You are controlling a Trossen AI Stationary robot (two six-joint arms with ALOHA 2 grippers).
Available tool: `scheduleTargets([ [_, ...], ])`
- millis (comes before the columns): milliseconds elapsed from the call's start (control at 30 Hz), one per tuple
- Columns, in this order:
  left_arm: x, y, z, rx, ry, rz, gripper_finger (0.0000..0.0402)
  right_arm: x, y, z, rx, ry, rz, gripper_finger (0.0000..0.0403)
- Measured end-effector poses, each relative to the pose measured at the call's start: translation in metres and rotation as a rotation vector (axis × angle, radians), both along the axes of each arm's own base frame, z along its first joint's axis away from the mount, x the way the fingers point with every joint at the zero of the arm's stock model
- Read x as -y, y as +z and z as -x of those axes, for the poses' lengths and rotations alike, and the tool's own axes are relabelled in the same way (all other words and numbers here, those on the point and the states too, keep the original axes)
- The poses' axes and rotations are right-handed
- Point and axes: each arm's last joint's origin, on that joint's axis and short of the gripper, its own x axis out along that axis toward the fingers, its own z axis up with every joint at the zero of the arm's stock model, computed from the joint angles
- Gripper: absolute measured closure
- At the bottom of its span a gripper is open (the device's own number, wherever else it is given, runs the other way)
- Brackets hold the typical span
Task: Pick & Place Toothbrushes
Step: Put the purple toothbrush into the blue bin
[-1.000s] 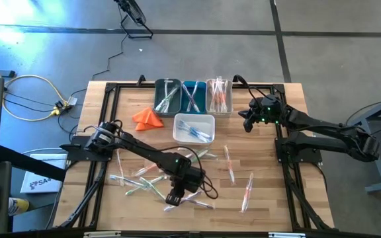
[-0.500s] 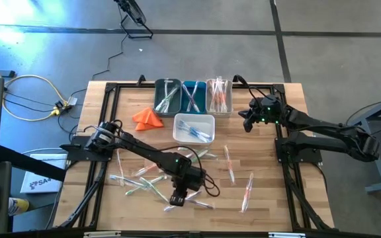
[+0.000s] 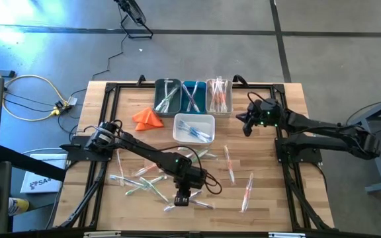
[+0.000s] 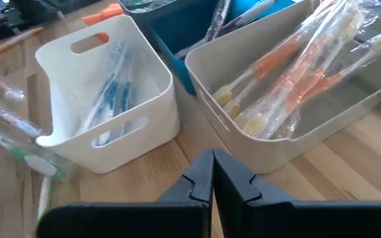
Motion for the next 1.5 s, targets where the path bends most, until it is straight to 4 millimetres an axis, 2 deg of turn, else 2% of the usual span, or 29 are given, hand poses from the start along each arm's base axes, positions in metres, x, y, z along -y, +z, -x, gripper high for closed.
scheduleTargets([
  [467,0.017,-0.001,0.007,-0.018,0.057,-0.038,0.0284,-0.004,0.000,-0.002,0.005,0.050,-0.010,0.0401],
  [900,0.013,-0.005,0.015,-0.107,0.093,-0.112,0.0284,-0.004,0.000,-0.002,0.004,0.048,-0.008,0.0401],
  [1267,0.014,-0.018,0.012,-0.149,0.102,-0.102,0.0284,-0.004,0.000,-0.002,0.004,0.048,-0.009,0.0401],
  [1500,0.025,-0.030,0.008,-0.139,0.077,-0.064,0.0284,-0.004,0.000,-0.002,0.004,0.048,-0.009,0.0401],
])
